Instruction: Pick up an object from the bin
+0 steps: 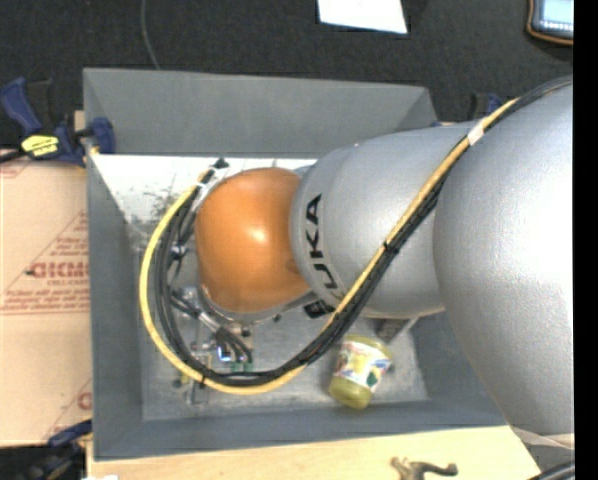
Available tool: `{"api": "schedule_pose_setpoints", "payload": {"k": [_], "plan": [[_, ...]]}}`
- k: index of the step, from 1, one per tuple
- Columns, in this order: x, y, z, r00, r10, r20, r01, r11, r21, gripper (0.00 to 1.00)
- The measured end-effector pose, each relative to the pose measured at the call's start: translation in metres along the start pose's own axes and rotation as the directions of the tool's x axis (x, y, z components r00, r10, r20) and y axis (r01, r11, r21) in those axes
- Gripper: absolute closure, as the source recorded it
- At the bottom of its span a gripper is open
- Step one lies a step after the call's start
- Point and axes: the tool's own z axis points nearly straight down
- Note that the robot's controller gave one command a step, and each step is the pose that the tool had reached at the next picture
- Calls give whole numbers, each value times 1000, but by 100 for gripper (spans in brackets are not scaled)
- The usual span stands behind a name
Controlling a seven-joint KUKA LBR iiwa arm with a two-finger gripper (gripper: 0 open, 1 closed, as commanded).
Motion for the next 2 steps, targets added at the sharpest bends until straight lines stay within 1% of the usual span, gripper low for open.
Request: {"api": "schedule_pose_setpoints", "payload": {"k": [1, 2], "plan": [[-2, -1, -5, 1000, 7, 7, -7, 1000, -2, 0], [6, -21, 37, 985, -174, 3, 174, 985, 0, 0]]}}
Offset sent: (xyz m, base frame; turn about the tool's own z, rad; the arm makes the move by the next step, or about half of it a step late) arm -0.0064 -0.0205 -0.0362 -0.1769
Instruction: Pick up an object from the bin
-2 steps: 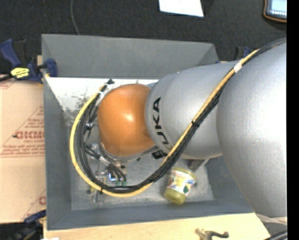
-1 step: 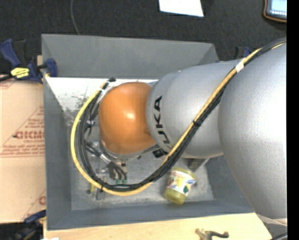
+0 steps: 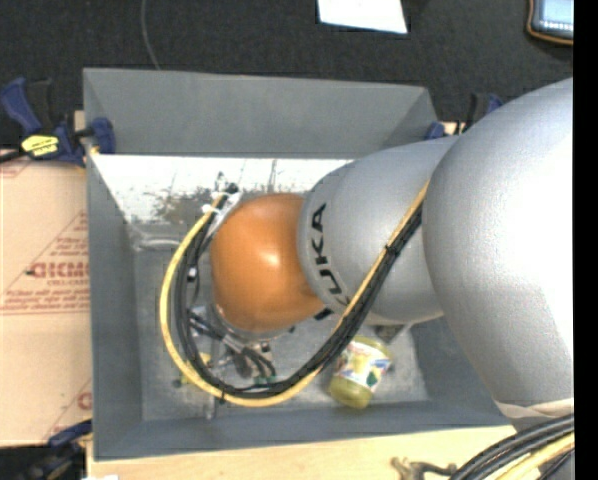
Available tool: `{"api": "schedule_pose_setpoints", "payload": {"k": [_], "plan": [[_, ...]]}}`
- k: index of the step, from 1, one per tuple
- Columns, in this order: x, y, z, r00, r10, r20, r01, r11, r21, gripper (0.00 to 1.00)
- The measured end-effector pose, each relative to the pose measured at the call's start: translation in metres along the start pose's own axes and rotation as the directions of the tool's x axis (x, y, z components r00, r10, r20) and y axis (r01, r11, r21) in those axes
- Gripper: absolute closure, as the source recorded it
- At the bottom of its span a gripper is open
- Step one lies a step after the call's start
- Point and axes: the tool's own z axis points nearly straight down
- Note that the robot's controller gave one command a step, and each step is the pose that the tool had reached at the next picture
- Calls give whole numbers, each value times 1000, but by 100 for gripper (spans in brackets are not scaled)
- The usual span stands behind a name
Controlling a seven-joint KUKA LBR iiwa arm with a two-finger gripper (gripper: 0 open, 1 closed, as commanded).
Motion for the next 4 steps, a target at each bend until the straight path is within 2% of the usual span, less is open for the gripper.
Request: {"api": "schedule_pose_setpoints", "payload": {"k": [1, 2, 3, 4], "plan": [[6, 2, 24, 997, 72, 3, -72, 997, -1, 0], [7, -5, -2, 995, 102, 4, -102, 995, -2, 0], [-6, -30, 55, 971, 238, 3, -238, 971, -3, 0], [1, -4, 53, 978, 209, 8, -209, 978, -7, 100]]}}
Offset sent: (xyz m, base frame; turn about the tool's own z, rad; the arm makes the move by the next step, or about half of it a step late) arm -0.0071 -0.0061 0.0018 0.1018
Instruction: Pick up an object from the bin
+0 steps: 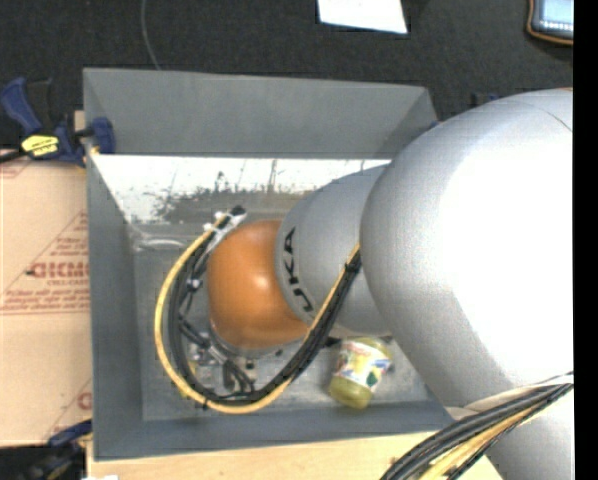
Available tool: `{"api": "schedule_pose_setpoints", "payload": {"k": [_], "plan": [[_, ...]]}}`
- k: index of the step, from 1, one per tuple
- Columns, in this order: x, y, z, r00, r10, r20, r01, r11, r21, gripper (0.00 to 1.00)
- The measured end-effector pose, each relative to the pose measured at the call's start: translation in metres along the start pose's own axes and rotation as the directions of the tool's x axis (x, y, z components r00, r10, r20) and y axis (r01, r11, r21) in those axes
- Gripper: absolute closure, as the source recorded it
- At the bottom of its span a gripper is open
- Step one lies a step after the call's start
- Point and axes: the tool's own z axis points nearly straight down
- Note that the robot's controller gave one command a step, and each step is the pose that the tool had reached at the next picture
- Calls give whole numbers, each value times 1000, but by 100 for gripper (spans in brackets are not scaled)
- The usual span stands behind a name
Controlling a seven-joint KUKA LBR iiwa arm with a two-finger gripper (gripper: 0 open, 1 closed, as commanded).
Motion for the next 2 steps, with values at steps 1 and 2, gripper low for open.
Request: {"api": "schedule_pose_setpoints", "payload": {"k": [1, 2], "plan": [[0, 0, 0, 1000, 0, 0, 0, 1000, 0, 100], [0, 0, -3, 1000, 0, 2, 0, 1000, -1, 100]]}}
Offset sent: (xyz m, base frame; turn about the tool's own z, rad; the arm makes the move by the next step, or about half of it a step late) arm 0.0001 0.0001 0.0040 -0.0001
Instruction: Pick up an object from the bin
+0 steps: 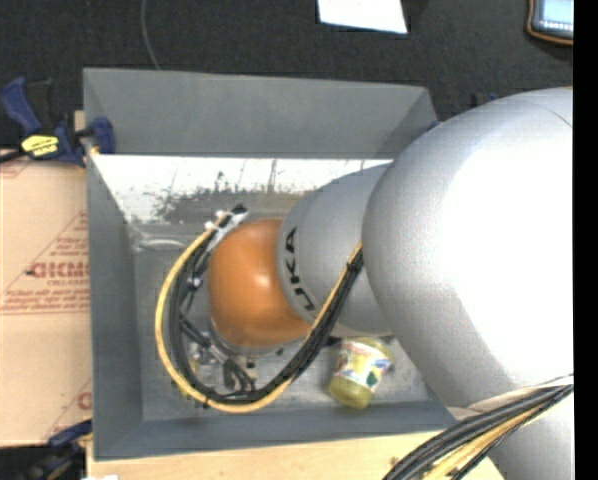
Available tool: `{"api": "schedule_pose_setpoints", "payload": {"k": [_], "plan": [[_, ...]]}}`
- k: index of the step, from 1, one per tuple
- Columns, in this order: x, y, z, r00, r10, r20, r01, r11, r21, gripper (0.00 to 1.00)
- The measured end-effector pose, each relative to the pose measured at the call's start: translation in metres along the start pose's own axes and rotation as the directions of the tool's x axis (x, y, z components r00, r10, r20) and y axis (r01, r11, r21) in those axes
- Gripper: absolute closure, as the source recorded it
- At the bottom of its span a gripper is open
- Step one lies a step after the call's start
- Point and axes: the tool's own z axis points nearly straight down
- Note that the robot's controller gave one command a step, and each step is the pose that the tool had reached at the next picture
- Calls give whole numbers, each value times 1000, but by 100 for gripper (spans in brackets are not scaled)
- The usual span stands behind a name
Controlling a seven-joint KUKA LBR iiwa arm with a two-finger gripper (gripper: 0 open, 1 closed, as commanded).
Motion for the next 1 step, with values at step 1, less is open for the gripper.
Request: {"api": "schedule_pose_setpoints", "payload": {"k": [1], "plan": [[2, -1, -37, 1000, 1, -10, -1, 1000, 4, 100]]}}
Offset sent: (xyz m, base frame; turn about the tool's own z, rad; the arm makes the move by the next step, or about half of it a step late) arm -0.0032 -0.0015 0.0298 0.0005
